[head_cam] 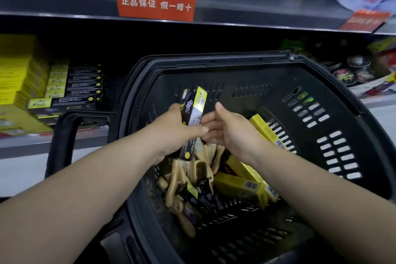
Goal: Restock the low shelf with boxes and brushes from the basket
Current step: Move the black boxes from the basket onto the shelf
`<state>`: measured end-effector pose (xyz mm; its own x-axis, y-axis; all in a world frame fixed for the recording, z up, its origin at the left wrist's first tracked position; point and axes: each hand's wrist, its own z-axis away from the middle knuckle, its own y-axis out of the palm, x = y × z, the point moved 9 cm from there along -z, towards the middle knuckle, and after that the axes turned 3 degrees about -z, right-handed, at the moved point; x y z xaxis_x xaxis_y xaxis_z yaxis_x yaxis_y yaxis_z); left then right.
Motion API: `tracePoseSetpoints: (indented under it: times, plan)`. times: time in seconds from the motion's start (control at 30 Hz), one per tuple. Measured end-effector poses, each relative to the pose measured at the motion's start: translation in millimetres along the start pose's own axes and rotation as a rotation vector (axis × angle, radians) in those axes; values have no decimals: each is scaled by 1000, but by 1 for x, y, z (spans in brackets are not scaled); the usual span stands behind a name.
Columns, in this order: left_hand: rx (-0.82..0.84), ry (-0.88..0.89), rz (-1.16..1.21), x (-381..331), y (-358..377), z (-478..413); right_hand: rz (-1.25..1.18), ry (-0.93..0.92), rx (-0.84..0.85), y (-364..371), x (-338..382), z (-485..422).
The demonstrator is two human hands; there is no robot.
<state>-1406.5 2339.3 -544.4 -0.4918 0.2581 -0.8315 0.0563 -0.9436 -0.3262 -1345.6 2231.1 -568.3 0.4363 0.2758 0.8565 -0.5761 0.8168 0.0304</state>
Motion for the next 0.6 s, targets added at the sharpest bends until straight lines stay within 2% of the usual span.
tracePoseSetpoints:
  times: [0.03, 0.1, 0.17, 0.27, 0.37, 0.47, 0.53, 0.6]
  plan:
    - [-18, -14, 31, 2, -2, -1, 104, 5, 7, -1, -7, -4]
    - [-24, -40, 109, 7, -4, -3, 621, 8, 87, 2, -35, -12]
    - [-17, -73, 144, 10, -4, -5, 1114, 51, 301, 18, -78, -14]
    - [-14, -82, 153, 12, -4, -7, 1393, 72, 550, 43, -122, -11]
    - [-10, -79, 145, 10, -2, -6, 1483, 16, 601, 55, -134, -17]
    - [10, -63, 174, 7, -1, -2, 1472, 43, 620, 57, -130, -18]
    - [12, -62, 187, 7, 0, -1, 1365, 44, 557, 49, -104, -19]
    - [-4, -45, 172, 7, -2, -1, 1120, 24, 425, 31, -58, -21]
